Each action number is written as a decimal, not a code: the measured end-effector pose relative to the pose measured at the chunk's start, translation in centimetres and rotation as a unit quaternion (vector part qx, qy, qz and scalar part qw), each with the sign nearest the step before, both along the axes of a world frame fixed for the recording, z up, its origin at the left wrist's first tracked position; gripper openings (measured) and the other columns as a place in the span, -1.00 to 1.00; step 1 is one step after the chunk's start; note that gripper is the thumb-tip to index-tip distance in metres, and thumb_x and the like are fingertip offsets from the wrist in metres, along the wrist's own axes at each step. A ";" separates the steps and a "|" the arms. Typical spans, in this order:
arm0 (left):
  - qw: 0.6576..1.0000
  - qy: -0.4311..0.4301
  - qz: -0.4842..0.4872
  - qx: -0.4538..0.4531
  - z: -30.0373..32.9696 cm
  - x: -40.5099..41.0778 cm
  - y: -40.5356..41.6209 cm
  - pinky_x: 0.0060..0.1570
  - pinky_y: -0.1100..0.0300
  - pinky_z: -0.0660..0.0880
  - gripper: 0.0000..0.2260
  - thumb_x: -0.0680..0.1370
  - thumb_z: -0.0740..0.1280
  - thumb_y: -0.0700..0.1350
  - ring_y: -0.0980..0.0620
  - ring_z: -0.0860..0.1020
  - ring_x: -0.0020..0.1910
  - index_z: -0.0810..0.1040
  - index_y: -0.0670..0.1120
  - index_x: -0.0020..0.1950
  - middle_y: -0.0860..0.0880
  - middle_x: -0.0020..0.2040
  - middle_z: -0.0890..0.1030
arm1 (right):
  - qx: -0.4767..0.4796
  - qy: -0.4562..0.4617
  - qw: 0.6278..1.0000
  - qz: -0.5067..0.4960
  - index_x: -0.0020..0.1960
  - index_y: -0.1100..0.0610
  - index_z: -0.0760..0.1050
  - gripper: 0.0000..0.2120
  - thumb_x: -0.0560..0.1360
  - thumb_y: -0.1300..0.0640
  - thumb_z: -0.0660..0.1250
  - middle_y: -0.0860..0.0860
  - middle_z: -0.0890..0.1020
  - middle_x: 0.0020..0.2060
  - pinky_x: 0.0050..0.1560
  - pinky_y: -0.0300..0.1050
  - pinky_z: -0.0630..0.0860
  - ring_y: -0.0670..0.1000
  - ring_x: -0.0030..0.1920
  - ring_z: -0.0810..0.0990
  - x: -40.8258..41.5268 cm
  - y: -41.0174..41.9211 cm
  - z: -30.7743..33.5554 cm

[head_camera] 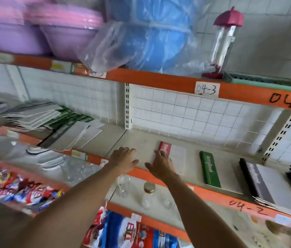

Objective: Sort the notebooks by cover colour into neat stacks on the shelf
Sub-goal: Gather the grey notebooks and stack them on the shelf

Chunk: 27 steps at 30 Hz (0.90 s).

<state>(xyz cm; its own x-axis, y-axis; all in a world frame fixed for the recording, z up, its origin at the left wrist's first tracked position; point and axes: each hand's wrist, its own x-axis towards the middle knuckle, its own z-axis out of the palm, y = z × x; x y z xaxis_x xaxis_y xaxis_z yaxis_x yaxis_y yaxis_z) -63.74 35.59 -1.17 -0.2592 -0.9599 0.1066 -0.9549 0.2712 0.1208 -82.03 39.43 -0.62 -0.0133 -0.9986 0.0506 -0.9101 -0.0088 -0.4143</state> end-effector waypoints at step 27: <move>0.991 -0.036 0.130 -0.008 -1.8 35.9 -19.2 0.31 -0.01 0.33 -0.49 0.62 0.18 0.14 -0.14 0.36 0.39 0.25 0.01 0.55 -0.10 0.45 0.38 | 0.085 -0.043 0.995 0.013 0.33 0.16 0.34 -0.30 0.46 -0.38 0.24 0.17 0.51 0.26 0.26 0.05 0.38 0.20 0.30 0.44 38.6 -22.2 -3.6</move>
